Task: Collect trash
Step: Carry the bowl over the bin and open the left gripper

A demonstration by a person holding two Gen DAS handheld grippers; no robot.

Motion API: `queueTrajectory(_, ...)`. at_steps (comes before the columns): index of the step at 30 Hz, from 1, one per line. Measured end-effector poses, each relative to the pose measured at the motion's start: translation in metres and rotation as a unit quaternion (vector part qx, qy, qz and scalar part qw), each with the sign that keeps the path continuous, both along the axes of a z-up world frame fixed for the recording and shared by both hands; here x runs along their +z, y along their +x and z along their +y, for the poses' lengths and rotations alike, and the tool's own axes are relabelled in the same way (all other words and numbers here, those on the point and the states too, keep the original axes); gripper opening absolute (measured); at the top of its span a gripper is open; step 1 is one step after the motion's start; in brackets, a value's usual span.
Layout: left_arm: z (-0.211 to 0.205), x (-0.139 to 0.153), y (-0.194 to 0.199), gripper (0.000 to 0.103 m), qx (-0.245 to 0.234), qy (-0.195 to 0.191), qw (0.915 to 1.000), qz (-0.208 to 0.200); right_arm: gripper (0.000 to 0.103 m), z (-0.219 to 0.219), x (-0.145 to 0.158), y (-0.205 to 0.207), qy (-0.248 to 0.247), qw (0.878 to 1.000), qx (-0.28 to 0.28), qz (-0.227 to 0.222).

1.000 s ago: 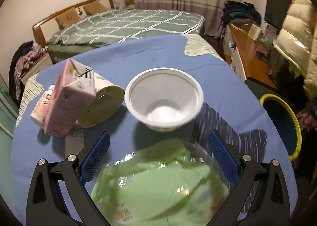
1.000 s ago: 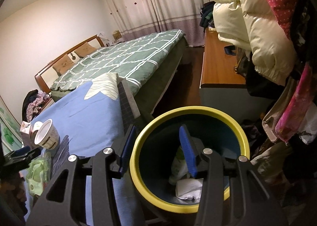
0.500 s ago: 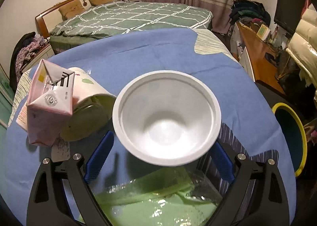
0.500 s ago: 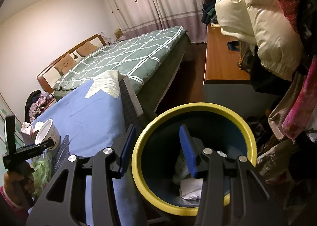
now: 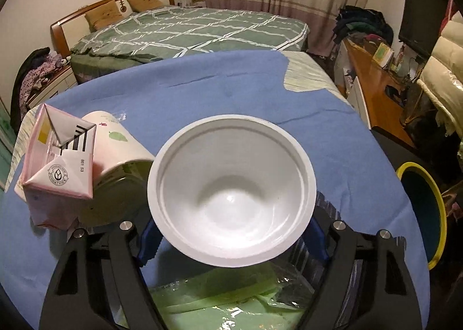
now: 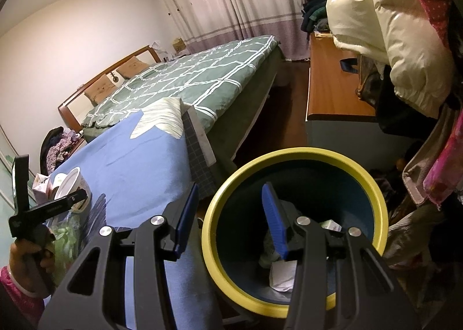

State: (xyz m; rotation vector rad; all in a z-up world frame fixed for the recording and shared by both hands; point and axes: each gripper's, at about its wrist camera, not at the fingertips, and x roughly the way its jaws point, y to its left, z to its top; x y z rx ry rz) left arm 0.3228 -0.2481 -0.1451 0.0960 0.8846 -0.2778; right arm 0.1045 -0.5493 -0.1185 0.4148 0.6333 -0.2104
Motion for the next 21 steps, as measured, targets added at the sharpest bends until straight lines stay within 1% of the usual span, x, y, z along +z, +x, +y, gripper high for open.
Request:
queueTrajectory(5,-0.001,0.018,-0.015,0.078,-0.006,-0.005,0.9995,-0.03,0.044,0.001,0.004,-0.006,-0.001,1.0,0.001,-0.005)
queueTrajectory(11,0.005,0.054,-0.039,0.078,-0.017,-0.026,0.9975,-0.063,0.044,-0.001,0.009,-0.016,-0.002,1.0,-0.003,-0.011)
queueTrajectory(16,-0.011,0.083,-0.07,0.079,-0.055,-0.033,0.9941,-0.087,0.044,-0.002,0.012,-0.03,-0.015,1.0,-0.017,-0.01)
queueTrajectory(21,-0.042,0.1,-0.104,0.079,-0.107,-0.053,0.989,-0.087,0.044,-0.008,0.01,-0.05,-0.034,0.999,-0.042,0.001)
